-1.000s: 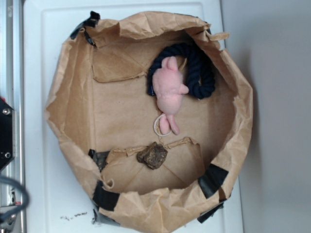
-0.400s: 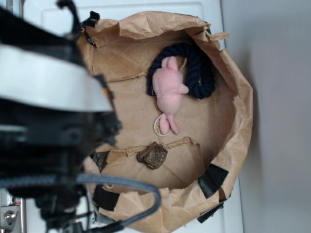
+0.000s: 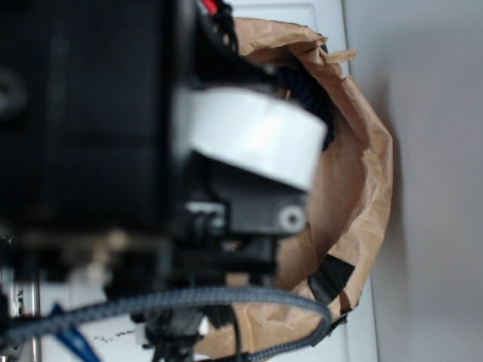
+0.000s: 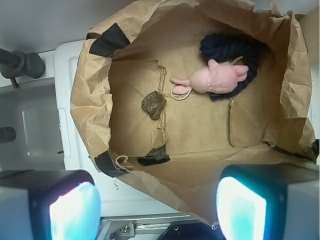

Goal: Grab the rock.

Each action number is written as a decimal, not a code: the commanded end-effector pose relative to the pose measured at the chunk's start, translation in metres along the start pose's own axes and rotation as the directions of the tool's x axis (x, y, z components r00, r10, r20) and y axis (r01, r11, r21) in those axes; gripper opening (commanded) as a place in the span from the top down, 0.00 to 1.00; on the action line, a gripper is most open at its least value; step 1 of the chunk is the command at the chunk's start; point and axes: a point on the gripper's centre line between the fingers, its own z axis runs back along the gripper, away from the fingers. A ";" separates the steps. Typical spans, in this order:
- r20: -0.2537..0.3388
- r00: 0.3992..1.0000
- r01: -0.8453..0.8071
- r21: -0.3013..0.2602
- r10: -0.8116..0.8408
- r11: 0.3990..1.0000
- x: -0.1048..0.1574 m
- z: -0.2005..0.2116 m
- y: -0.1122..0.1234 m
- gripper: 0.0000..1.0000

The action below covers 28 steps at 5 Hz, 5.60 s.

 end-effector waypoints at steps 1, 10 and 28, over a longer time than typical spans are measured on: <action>0.055 0.998 0.016 -0.013 -0.015 1.000 0.001 0.014 -0.007 0.00; 0.126 0.992 -0.022 0.065 0.013 0.998 0.059 -0.175 -0.026 0.00; 0.092 0.994 -0.055 -0.074 0.061 0.996 0.085 -0.109 0.004 1.00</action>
